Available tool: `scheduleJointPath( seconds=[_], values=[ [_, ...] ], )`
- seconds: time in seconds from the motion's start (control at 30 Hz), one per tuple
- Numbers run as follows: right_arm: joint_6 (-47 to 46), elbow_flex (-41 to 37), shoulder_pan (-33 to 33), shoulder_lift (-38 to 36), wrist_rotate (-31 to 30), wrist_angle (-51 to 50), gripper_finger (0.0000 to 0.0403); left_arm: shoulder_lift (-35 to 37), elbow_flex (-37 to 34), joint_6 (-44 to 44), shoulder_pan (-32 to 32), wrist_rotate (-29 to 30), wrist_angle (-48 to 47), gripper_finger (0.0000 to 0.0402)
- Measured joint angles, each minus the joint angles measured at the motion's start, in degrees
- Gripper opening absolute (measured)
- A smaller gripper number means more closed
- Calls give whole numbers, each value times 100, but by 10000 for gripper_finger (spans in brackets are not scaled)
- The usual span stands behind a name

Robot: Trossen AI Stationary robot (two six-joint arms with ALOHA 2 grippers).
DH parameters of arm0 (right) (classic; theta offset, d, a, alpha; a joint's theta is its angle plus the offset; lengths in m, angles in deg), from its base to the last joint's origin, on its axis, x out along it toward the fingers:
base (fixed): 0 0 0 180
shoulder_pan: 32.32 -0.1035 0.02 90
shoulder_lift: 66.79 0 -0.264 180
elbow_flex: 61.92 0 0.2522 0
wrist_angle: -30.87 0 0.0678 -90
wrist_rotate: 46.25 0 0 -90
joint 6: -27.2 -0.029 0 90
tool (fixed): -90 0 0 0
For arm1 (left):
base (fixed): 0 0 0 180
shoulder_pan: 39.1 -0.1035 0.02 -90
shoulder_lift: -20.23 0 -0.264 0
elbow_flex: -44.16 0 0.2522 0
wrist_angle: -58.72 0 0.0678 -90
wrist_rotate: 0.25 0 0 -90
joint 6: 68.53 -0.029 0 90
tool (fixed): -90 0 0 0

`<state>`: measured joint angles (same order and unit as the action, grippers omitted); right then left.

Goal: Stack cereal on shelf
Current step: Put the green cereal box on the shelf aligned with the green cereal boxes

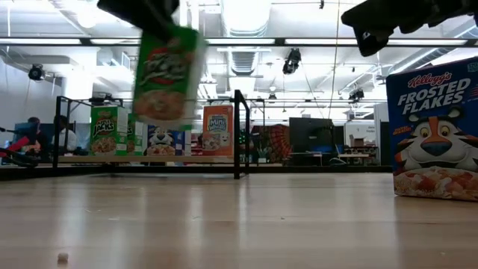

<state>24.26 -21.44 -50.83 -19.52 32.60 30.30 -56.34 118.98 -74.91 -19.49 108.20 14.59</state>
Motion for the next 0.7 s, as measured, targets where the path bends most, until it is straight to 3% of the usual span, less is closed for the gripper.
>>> scheduleJointPath(
  seconds=[0.23,0.37,0.7],
  values=[
    [57,0,0,324,0,380,9,978,-2,942,-4,1343,-2307,169],
    [60,9,0,386,2,428,9,1438,-11,1357,-93,1901,-3170,169],
    [129,73,0,384,66,430,9,2247,-619,1131,-821,2059,-3074,169]
  ],
)
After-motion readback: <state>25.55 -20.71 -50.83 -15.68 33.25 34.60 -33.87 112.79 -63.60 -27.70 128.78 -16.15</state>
